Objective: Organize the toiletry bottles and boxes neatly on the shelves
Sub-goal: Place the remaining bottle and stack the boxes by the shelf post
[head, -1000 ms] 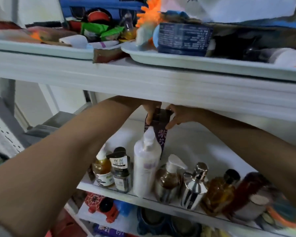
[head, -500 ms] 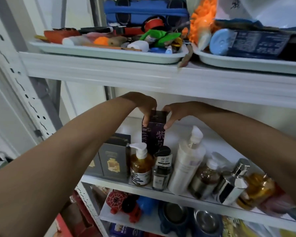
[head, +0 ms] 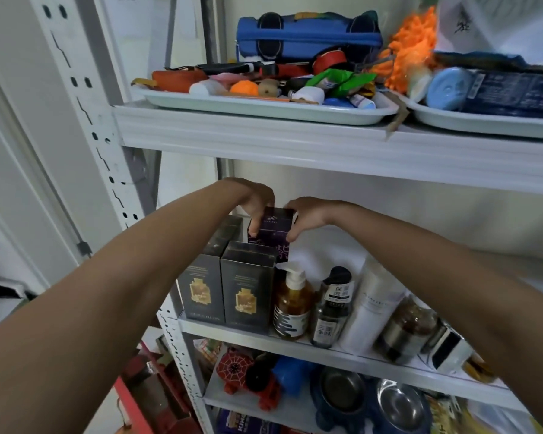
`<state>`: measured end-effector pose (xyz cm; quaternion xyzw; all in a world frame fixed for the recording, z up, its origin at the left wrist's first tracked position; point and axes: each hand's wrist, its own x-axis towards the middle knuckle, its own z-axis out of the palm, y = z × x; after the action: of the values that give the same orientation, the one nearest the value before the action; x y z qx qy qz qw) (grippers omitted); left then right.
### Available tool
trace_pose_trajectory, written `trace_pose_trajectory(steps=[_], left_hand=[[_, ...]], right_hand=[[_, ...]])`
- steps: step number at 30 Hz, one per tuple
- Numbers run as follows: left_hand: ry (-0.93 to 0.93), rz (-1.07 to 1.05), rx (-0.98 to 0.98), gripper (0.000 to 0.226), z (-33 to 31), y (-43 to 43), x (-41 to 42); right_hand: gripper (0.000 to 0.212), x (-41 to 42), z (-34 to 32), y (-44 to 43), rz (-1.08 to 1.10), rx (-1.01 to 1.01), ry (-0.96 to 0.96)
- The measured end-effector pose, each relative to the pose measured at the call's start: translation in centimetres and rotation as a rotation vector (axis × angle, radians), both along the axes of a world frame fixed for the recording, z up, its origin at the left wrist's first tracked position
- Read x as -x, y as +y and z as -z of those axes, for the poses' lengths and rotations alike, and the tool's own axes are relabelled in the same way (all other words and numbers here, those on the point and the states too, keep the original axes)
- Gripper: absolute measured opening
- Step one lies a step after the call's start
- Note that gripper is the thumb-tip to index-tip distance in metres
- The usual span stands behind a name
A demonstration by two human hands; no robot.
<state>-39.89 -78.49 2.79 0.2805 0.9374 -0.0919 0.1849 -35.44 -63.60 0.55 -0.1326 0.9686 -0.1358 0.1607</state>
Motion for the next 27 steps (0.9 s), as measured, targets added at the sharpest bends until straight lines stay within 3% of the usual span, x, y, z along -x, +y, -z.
trace_pose_trajectory(steps=[27], left_hand=[[-0.042,0.099,0.055,0.048,-0.6,-3.5,0.0]], right_hand=[[0.049,0.5,-0.7,-3.8,-0.066,-0.089,-0.027]])
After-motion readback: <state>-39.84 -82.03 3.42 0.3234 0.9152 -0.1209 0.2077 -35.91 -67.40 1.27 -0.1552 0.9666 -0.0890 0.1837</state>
